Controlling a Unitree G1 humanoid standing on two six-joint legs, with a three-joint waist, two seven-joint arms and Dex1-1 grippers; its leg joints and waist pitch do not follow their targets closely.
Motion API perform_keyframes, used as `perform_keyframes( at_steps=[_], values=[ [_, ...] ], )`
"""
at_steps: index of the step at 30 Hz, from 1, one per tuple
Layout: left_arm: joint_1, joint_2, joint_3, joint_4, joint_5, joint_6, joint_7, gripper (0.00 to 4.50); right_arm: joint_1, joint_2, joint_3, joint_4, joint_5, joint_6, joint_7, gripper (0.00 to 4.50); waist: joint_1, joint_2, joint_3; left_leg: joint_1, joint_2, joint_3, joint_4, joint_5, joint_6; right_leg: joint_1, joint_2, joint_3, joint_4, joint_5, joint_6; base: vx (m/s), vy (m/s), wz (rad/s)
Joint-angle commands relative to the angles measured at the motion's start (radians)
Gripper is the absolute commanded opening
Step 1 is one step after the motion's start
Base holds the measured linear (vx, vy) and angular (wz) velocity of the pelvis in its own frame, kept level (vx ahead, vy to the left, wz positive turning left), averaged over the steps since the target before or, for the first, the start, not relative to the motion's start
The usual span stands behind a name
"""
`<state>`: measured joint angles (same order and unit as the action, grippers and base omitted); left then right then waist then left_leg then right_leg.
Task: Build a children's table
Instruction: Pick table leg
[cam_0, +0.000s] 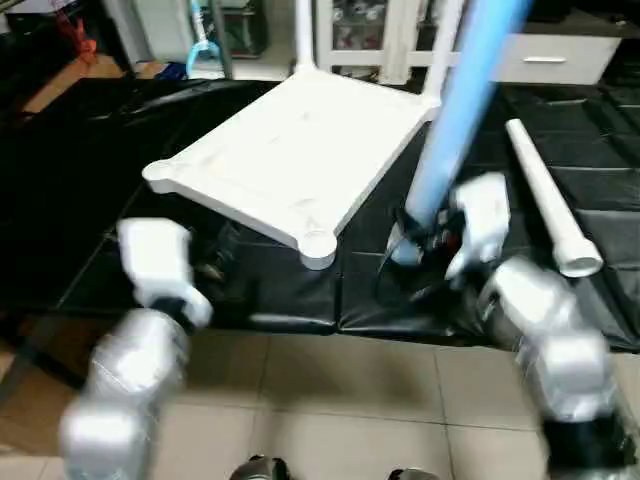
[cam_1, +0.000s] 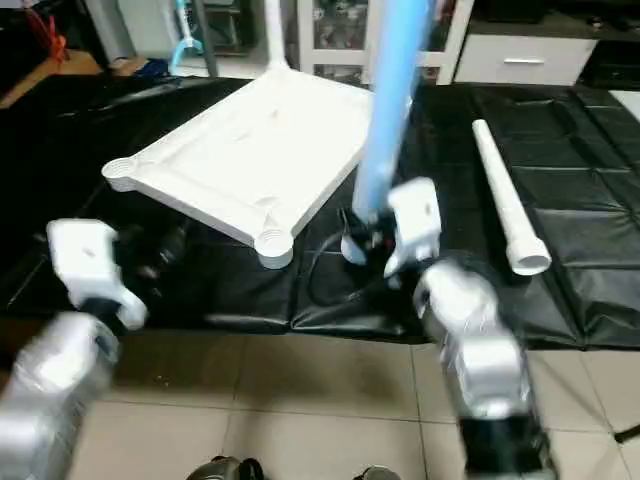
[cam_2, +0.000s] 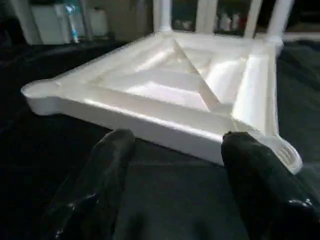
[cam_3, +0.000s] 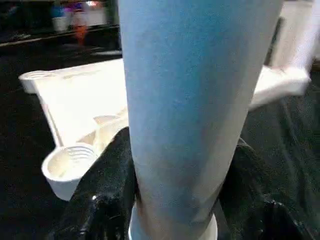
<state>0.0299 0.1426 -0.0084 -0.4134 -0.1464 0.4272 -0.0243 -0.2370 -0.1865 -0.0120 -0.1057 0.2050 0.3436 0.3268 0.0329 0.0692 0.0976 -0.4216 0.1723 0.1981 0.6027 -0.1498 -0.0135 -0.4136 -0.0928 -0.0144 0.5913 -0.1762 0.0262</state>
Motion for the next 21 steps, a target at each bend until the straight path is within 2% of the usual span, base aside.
perform_keyframes(
  at_steps=[1,2,5,6,7,8,10,12,13,14,15,16,17,18,19,20,21],
  values=[
    [0.002,-0.023,0.009,0.014,0.014,-0.062,0.017,3.21,0.032,-0.014,0.011,-0.030,-0.017,-0.045,-0.003,1.86,-0.008,-0.006,-0.061,0.044,0.037,-0.043,-0.101,-0.528,-0.070,0.008,-0.021,0.004,-0.095,-0.464,-0.036,0.000,0.000,0.00],
    [0.002,-0.023,0.009,0.014,0.014,-0.062,0.017,3.21,0.032,-0.014,0.011,-0.030,-0.017,-0.045,-0.003,1.86,-0.010,-0.007,-0.061,0.049,0.036,-0.042,-0.099,-0.548,-0.074,0.006,-0.021,0.004,-0.098,-0.478,-0.031,0.000,0.000,0.00],
    [0.005,-0.015,-0.005,0.018,0.043,-0.096,0.029,3.21,0.099,0.006,0.017,-0.074,0.007,-0.073,0.015,1.86,-0.014,-0.011,-0.059,0.043,0.032,-0.043,-0.100,-0.547,-0.058,0.009,-0.024,0.002,-0.105,-0.509,-0.014,0.000,0.000,0.00],
    [0.010,-0.018,-0.006,0.013,0.037,-0.102,0.028,3.21,0.104,0.009,0.019,-0.082,0.010,-0.072,0.015,1.86,-0.015,-0.005,-0.057,0.044,0.033,-0.046,-0.102,-0.552,-0.055,0.008,-0.023,0.001,-0.107,-0.516,-0.011,0.000,0.000,0.00],
    [0.014,-0.021,-0.005,0.010,0.034,-0.105,0.030,3.21,0.107,0.009,0.022,-0.087,0.009,-0.071,0.015,1.86,-0.017,-0.006,-0.056,0.043,0.033,-0.047,-0.104,-0.556,-0.056,0.009,-0.023,-0.001,-0.107,-0.515,-0.012,0.000,0.000,0.00],
    [0.019,-0.025,-0.006,0.008,0.035,-0.110,0.035,3.21,0.111,0.010,0.027,-0.092,0.007,-0.071,0.015,1.86,-0.020,-0.001,-0.052,0.041,0.034,-0.051,-0.108,-0.575,-0.063,0.009,-0.020,-0.004,-0.107,-0.508,-0.014,0.000,0.000,0.00],
    [0.023,-0.032,-0.008,0.004,0.044,-0.110,0.039,3.21,0.118,0.013,0.031,-0.099,0.006,-0.074,0.018,1.86,-0.032,-0.002,-0.046,0.053,0.033,-0.052,-0.110,-0.651,-0.074,-0.001,-0.014,-0.010,-0.114,-0.536,-0.013,0.000,0.000,0.00],
    [0.024,-0.040,-0.008,0.000,0.049,-0.107,0.037,3.21,0.126,0.018,0.030,-0.105,0.009,-0.074,0.018,1.86,-0.040,-0.003,-0.042,0.056,0.031,-0.054,-0.108,-0.678,-0.073,-0.001,-0.015,-0.015,-0.122,-0.571,-0.006,0.000,0.000,0.00],
    [0.024,-0.045,-0.008,0.001,0.051,-0.110,0.036,3.21,0.128,0.019,0.031,-0.106,0.013,-0.076,0.017,1.86,-0.042,0.001,-0.040,0.056,0.031,-0.056,-0.110,-0.688,-0.074,0.000,-0.015,-0.018,-0.123,-0.583,-0.003,0.000,0.000,0.00],
    [0.020,-0.041,-0.012,0.001,0.061,-0.115,0.030,3.21,0.132,0.020,0.035,-0.108,0.020,-0.072,0.019,1.86,-0.045,0.014,-0.037,0.059,0.033,-0.062,-0.117,-0.725,-0.080,0.006,-0.012,-0.027,-0.124,-0.583,-0.003,0.000,0.000,0.00],
    [0.018,-0.042,-0.012,0.001,0.064,-0.117,0.031,3.21,0.133,0.020,0.039,-0.109,0.022,-0.069,0.024,1.86,-0.051,0.019,-0.030,0.072,0.038,-0.069,-0.131,-0.827,-0.095,0.015,-0.002,-0.049,-0.125,-0.601,0.004,0.000,0.000,0.00],
    [0.013,-0.041,-0.012,0.000,0.065,-0.118,0.030,3.21,0.130,0.022,0.043,-0.111,0.031,-0.055,0.033,1.86,-0.055,0.029,-0.011,0.064,0.053,-0.068,-0.183,-0.966,-0.113,0.046,0.031,-0.087,-0.097,-0.576,0.002,0.000,0.000,0.00],
    [0.011,-0.039,-0.013,0.000,0.066,-0.120,0.029,3.21,0.127,0.024,0.043,-0.113,0.035,-0.047,0.035,1.86,-0.040,0.040,-0.003,0.018,0.073,-0.050,-0.239,-1.040,-0.117,0.101,0.044,-0.095,0.024,-0.471,-0.023,-0.096,0.006,-0.06],
    [0.010,-0.038,-0.013,0.000,0.066,-0.121,0.028,3.21,0.127,0.025,0.043,-0.113,0.036,-0.045,0.035,1.86,0.062,0.052,-0.011,-0.082,0.056,0.051,-0.270,-1.086,-0.132,0.174,0.045,-0.115,0.179,-0.295,-0.057,-0.104,-0.036,0.09],
    [0.008,-0.031,-0.018,0.001,0.074,-0.125,0.026,3.21,0.123,0.025,0.043,-0.113,0.038,-0.040,0.036,1.86,0.070,0.032,-0.027,-0.059,0.053,0.077,-0.249,-0.959,-0.103,0.179,0.041,-0.069,0.191,-0.405,-0.052,-0.104,-0.036,0.09],
    [0.007,-0.022,-0.023,0.002,0.085,-0.131,0.022,3.21,0.120,0.023,0.045,-0.112,0.037,-0.037,0.039,1.86,0.019,-0.062,-0.043,0.175,0.033,0.045,0.077,-0.577,-0.093,-0.031,-0.047,0.038,-0.046,-1.143,0.025,0.063,-0.168,0.15],
    [0.008,-0.018,-0.027,0.002,0.089,-0.135,0.019,3.21,0.117,0.021,0.046,-0.111,0.037,-0.035,0.043,1.86,0.036,-0.013,0.000,0.072,-0.049,-0.074,0.160,-0.200,0.063,0.051,-0.109,0.164,-0.162,-1.359,-0.075,0.178,-0.134,0.13]
  ],
)
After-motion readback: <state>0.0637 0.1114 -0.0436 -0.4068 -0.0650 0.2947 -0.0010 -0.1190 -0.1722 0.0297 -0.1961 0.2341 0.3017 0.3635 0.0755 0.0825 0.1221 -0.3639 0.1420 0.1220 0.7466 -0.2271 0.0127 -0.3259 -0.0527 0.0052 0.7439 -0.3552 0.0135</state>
